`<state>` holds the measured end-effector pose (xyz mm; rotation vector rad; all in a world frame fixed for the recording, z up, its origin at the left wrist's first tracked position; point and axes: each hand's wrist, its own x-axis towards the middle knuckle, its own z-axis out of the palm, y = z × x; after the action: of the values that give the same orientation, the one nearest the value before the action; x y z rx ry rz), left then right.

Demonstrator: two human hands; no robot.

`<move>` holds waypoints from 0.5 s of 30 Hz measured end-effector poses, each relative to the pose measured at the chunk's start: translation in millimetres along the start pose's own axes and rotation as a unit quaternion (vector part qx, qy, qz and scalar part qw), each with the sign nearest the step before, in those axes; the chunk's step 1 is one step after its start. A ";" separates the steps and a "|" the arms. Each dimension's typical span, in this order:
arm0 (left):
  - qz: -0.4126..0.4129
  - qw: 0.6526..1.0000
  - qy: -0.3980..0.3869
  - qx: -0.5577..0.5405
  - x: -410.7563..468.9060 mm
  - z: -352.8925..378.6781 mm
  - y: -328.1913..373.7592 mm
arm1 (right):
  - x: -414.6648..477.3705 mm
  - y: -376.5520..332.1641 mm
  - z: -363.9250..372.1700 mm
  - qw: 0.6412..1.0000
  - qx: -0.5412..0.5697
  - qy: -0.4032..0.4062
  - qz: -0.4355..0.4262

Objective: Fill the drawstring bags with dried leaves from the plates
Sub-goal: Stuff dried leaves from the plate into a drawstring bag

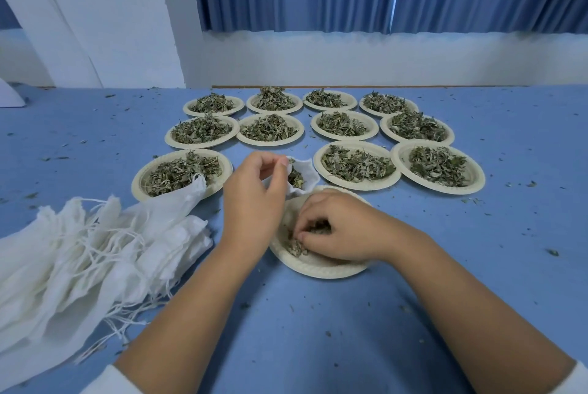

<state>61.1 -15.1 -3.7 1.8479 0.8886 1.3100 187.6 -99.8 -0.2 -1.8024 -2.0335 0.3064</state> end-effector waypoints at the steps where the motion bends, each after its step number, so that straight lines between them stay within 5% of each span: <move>1: 0.001 1.000 -0.006 -0.002 -0.6 0.2 0.5 | -1.2 2.4 -5.5 1.000 -0.001 0.008 0.021; 7: 0.015 0.998 -0.050 0.037 -4.0 2.8 -0.4 | -4.0 11.8 -11.9 0.978 -0.112 -0.017 0.178; 15: 0.006 0.998 -0.041 0.045 -3.7 3.3 -0.1 | -1.9 -4.7 2.6 0.996 -0.015 -0.039 0.079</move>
<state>63.3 -18.6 -6.4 1.9641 0.9079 1.2110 182.4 -102.0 -0.8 -2.0037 -1.9589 0.4010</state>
